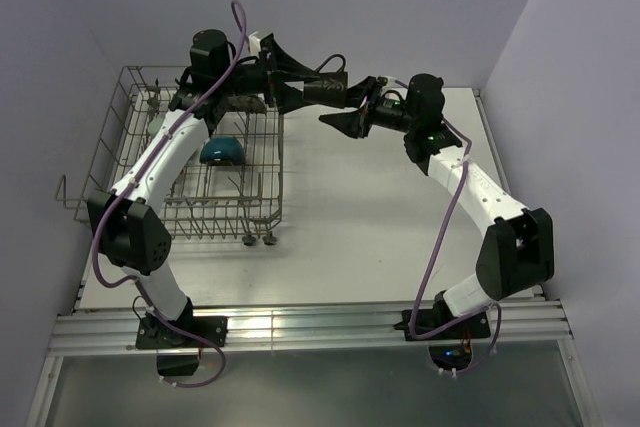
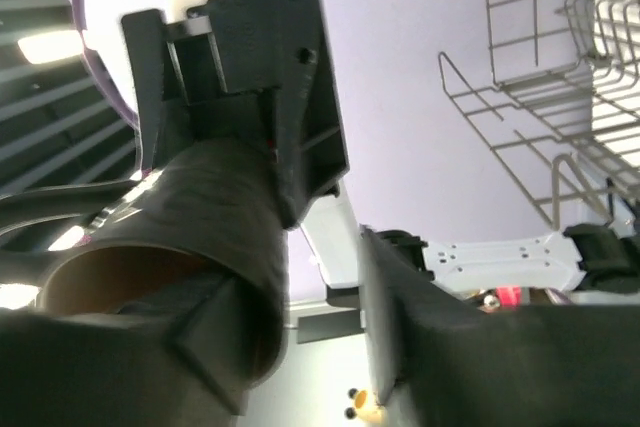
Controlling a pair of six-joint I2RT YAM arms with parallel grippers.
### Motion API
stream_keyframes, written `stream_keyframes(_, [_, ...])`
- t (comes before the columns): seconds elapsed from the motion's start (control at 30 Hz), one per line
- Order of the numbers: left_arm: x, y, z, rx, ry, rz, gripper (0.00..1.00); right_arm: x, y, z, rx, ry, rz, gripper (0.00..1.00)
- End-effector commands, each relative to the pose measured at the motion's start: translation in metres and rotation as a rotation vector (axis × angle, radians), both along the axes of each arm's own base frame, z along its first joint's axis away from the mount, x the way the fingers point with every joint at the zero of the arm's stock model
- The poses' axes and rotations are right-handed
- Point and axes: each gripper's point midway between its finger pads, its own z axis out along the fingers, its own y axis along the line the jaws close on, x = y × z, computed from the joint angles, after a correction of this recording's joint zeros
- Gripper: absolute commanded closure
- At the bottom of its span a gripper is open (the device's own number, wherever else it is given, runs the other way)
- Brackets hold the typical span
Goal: Load the mixed dishes into the dish rack
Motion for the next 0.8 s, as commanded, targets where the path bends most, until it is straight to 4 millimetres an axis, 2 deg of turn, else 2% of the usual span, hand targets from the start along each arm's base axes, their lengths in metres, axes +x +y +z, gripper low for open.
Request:
stream_keyframes(0.0, [-0.02, 0.01, 0.051, -0.061, -0.199, 0.013, 1.0, -0.013, 0.002, -0.003, -0.014, -0.026, 0.044, 0.47])
stream_keyframes(0.03, [-0.019, 0.011, 0.05, -0.061, -0.198, 0.018, 1.0, -0.014, 0.002, -0.002, -0.014, -0.036, 0.044, 0.41])
stream_keyframes(0.07, [-0.019, 0.012, 0.05, -0.061, -0.195, 0.024, 1.0, -0.013, 0.002, -0.005, -0.018, -0.034, 0.041, 0.2])
stream_keyframes(0.2, [-0.016, 0.017, 0.043, -0.046, -0.186, 0.041, 1.0, -0.014, -0.008, -0.004, -0.027, -0.067, 0.007, 0.14])
stream_keyframes(0.33, [-0.007, 0.032, 0.027, 0.022, -0.195, 0.091, 1.0, -0.009, -0.032, -0.002, -0.064, -0.111, -0.073, 0.12])
stream_keyframes(0.37, [-0.008, 0.037, 0.02, 0.053, -0.158, 0.103, 1.0, -0.003, -0.045, -0.006, -0.086, -0.09, -0.11, 0.12])
stream_keyframes(0.4, [-0.004, 0.043, 0.015, 0.079, -0.157, 0.128, 1.0, -0.005, -0.053, -0.006, -0.114, -0.123, -0.127, 0.12])
stream_keyframes(0.43, [0.003, 0.055, 0.008, 0.124, -0.204, 0.161, 1.0, -0.005, -0.061, -0.016, -0.148, -0.081, -0.145, 0.12])
stream_keyframes(0.5, [0.003, 0.07, -0.009, 0.231, -0.145, 0.197, 1.0, -0.002, -0.089, -0.019, -0.223, -0.133, -0.215, 0.12])
stream_keyframes(0.53, [0.013, 0.085, -0.022, 0.313, -0.199, 0.247, 1.0, -0.005, -0.097, -0.033, -0.267, -0.076, -0.226, 0.12])
stream_keyframes(0.57, [0.015, 0.094, -0.02, 0.357, -0.217, 0.275, 1.0, -0.004, -0.111, -0.032, -0.297, -0.085, -0.258, 0.13])
stream_keyframes(0.6, [0.01, 0.103, -0.036, 0.429, -0.158, 0.286, 1.0, -0.007, -0.116, -0.037, -0.353, -0.131, -0.259, 0.13])
stream_keyframes(0.63, [0.02, 0.12, -0.045, 0.513, -0.192, 0.348, 1.0, -0.015, -0.117, -0.049, -0.393, -0.083, -0.241, 0.13])
stream_keyframes(0.67, [0.02, 0.13, -0.046, 0.553, -0.198, 0.38, 1.0, -0.018, -0.12, -0.05, -0.425, -0.096, -0.241, 0.14])
stream_keyframes(0.7, [0.021, 0.14, -0.051, 0.596, -0.194, 0.41, 1.0, -0.018, -0.13, -0.057, -0.479, -0.124, -0.251, 0.14])
stream_keyframes(0.77, [0.023, 0.17, -0.062, 0.686, -0.177, 0.504, 1.0, -0.026, -0.135, -0.074, -0.551, -0.107, -0.244, 0.14])
